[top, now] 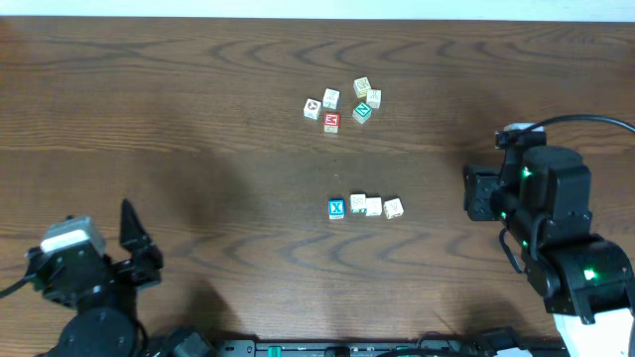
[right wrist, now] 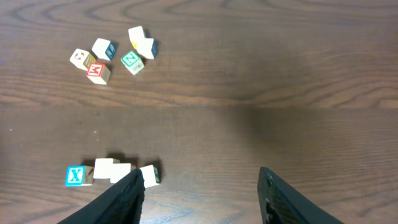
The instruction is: Lift 4 blocks
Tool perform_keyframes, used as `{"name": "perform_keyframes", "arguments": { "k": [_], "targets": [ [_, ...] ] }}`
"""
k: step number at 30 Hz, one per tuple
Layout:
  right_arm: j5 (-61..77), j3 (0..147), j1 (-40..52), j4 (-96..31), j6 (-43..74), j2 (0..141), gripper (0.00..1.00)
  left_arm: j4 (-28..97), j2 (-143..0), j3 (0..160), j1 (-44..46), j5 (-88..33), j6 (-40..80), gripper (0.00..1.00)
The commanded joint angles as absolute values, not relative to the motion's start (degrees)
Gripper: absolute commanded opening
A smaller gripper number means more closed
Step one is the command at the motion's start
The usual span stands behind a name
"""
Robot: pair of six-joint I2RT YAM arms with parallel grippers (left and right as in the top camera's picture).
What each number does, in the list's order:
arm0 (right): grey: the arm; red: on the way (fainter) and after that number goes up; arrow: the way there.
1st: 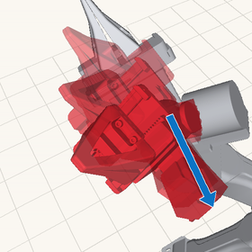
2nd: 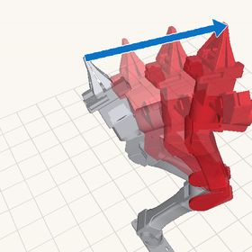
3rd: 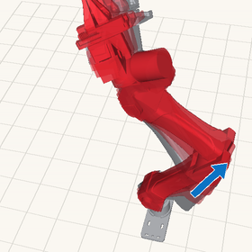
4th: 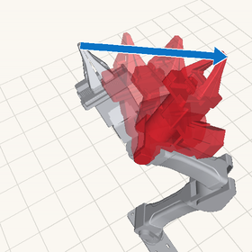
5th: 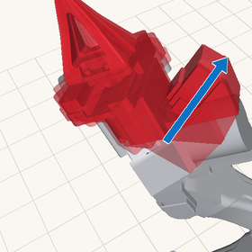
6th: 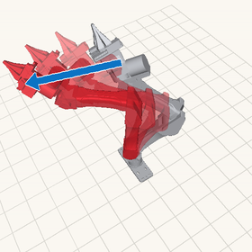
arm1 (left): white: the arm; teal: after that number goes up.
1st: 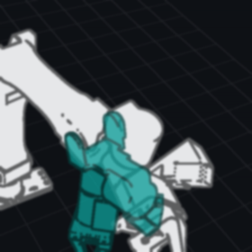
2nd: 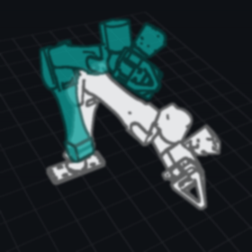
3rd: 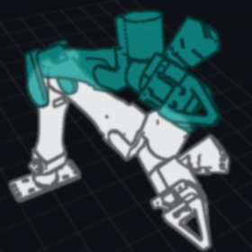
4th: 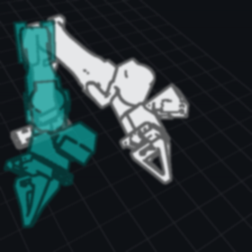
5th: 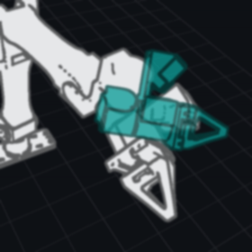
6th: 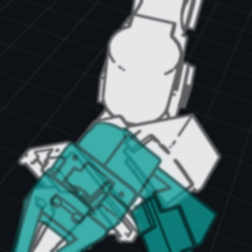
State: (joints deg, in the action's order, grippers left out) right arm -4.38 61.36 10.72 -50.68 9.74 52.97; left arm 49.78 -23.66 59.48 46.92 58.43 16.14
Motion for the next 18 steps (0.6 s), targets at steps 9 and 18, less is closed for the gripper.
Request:
{"name": "perform_keyframes", "arguments": {
  "k": [9,18],
  "targets": [
    [-6.22,61.34,9.93,-52.9,8.93,46.0,0.63,51.99,-23.24,59.16,46.7,73.43,10.96,0.7],
    [-6.61,61.32,9.67,-53.63,8.97,43.24,0.64,52.69,-23.24,59.18,46.7,72.18,11.79,0.7]
  ]
}}
